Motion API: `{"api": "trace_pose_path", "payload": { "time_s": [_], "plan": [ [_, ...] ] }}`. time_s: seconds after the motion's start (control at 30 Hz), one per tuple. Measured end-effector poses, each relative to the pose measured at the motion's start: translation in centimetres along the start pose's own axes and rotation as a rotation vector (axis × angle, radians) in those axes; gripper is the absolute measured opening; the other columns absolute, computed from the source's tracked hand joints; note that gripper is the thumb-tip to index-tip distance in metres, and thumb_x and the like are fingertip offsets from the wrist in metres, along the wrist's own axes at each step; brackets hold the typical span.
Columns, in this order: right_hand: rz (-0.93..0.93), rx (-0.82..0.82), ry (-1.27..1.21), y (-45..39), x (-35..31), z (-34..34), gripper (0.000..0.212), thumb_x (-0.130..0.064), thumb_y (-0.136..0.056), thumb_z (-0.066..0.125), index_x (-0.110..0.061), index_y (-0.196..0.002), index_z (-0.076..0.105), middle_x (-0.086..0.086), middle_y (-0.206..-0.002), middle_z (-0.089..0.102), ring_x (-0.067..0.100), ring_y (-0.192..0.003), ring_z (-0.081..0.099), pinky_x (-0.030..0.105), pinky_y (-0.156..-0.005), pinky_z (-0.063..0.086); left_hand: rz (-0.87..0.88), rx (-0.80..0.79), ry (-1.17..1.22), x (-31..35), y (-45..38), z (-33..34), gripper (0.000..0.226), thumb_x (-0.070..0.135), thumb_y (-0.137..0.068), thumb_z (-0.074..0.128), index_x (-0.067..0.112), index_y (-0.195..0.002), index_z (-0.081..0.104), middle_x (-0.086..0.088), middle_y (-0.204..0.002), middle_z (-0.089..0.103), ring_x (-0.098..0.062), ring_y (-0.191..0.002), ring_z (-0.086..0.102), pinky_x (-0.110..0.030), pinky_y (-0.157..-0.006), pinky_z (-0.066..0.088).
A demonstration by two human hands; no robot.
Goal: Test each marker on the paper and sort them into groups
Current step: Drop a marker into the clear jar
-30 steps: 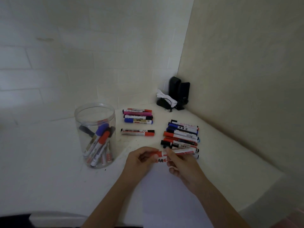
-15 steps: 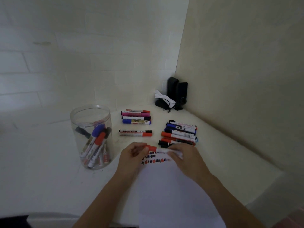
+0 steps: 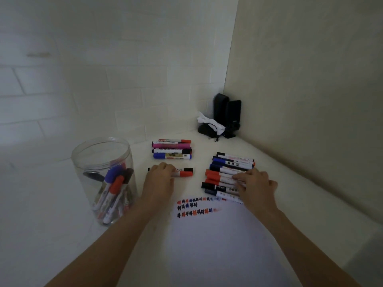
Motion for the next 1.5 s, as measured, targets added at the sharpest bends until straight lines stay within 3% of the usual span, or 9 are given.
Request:
{"api": "trace_pose_path", "payload": {
  "time_s": [0.2,0.4,0.57,0.77,0.97,1.07,1.17,1.27,1.5],
  "plan": [
    [-0.216,0.144,-0.18,1.9,-1.4,0.5,0.023,-0.008,-0.078,0.076,-0.02,-0.098,0.074,-0.001,-0.1,0.063,0.018,-0.093,0.058,0.033,-0.079,0.044,0.032,-0.081,-0.173,0.3,-1.7,0.7,0.031,0.031,-0.096,0.051,0.027,-0.127,0.054,0.002,-0.124,0.053,-0.018,-0.113,0.045,-0.033,-0.099,0.038],
    [-0.321,0.103,-0.189,4.3,-2.5,1.1,0.007,-0.018,-0.081,0.075,-0.024,-0.084,0.074,-0.008,-0.082,0.071,0.009,-0.072,0.063,0.016,-0.067,0.043,0.038,-0.203,-0.232,0.7,-1.9,0.6,0.034,0.032,-0.097,0.049,0.025,-0.13,0.052,-0.004,-0.126,0.049,-0.022,-0.118,0.042,-0.036,-0.103,0.037],
    [-0.225,0.001,-0.261,3.9,-2.2,0.7,0.013,-0.019,-0.09,0.064,-0.019,-0.094,0.076,-0.002,-0.089,0.073,0.008,-0.075,0.059,0.018,-0.071,0.042,0.047,0.119,0.175,2.3,0.2,-2.3,0.02,0.019,-0.096,0.054,0.013,-0.115,0.057,-0.002,-0.112,0.052,-0.017,-0.101,0.051,-0.025,-0.086,0.042],
    [-0.12,-0.04,-0.57,5.9,-4.5,-0.7,0.012,-0.016,-0.091,0.065,-0.019,-0.098,0.074,-0.007,-0.089,0.072,0.002,-0.078,0.064,0.015,-0.072,0.051,-0.066,0.136,0.577,5.0,3.5,-5.7,0.009,0.018,-0.091,0.06,0.017,-0.09,0.051,0.005,-0.085,0.063,-0.012,-0.075,0.063,-0.017,-0.064,0.051],
    [0.509,-0.516,-1.618,9.8,-7.8,-3.0,0.034,-0.041,-0.09,0.064,-0.009,-0.102,0.072,0.002,-0.074,0.063,0.011,-0.063,0.054,0.024,-0.06,0.045,-0.474,-0.162,1.427,6.7,8.0,-4.6,0.026,0.014,-0.085,0.07,-0.002,-0.102,0.061,-0.018,-0.099,0.07,-0.026,-0.096,0.068,-0.041,-0.093,0.054],
    [0.528,-0.463,-1.73,10.2,-8.1,-3.4,0.024,-0.03,-0.09,0.067,-0.006,-0.093,0.068,0.004,-0.071,0.057,0.009,-0.058,0.047,0.02,-0.05,0.037,-0.299,-0.273,1.323,7.1,9.7,-3.7,0.023,0.02,-0.084,0.072,0.005,-0.101,0.066,-0.012,-0.097,0.071,-0.023,-0.094,0.068,-0.038,-0.092,0.054],
    [0.401,-0.32,-1.468,10.3,-7.3,-3.9,0.016,-0.021,-0.093,0.063,-0.009,-0.086,0.069,0.004,-0.068,0.056,0.008,-0.058,0.045,0.021,-0.052,0.036,0.012,-0.17,0.807,6.4,9.9,-3.6,0.012,0.028,-0.087,0.068,0.024,-0.098,0.069,0.007,-0.09,0.069,-0.01,-0.084,0.064,-0.027,-0.082,0.053],
    [0.306,-0.272,-1.261,10.5,-7.1,-4.1,0.02,-0.025,-0.092,0.064,-0.02,-0.074,0.072,0.002,-0.065,0.058,0.01,-0.06,0.048,0.026,-0.06,0.04,0.274,-0.121,0.443,6.2,9.6,-3.6,0.021,0.03,-0.095,0.055,0.02,-0.111,0.065,0.005,-0.1,0.065,-0.007,-0.086,0.057,-0.021,-0.08,0.046],
    [0.246,-0.278,-1.224,10.4,-7.2,-3.7,0.022,-0.028,-0.094,0.061,-0.012,-0.081,0.067,-0.004,-0.06,0.06,0.007,-0.059,0.054,0.025,-0.062,0.048,0.333,-0.23,0.323,5.6,9.6,-3.5,0.029,0.032,-0.101,0.039,0.019,-0.121,0.055,0.002,-0.11,0.06,-0.005,-0.088,0.048,-0.013,-0.076,0.033]
  ]
}}
Point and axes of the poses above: each hand's wrist, its own y-axis away from the middle knuckle, its own z-axis out of the palm, x = y × z, the point moved 2 cm from there along -y, towards the middle knuckle
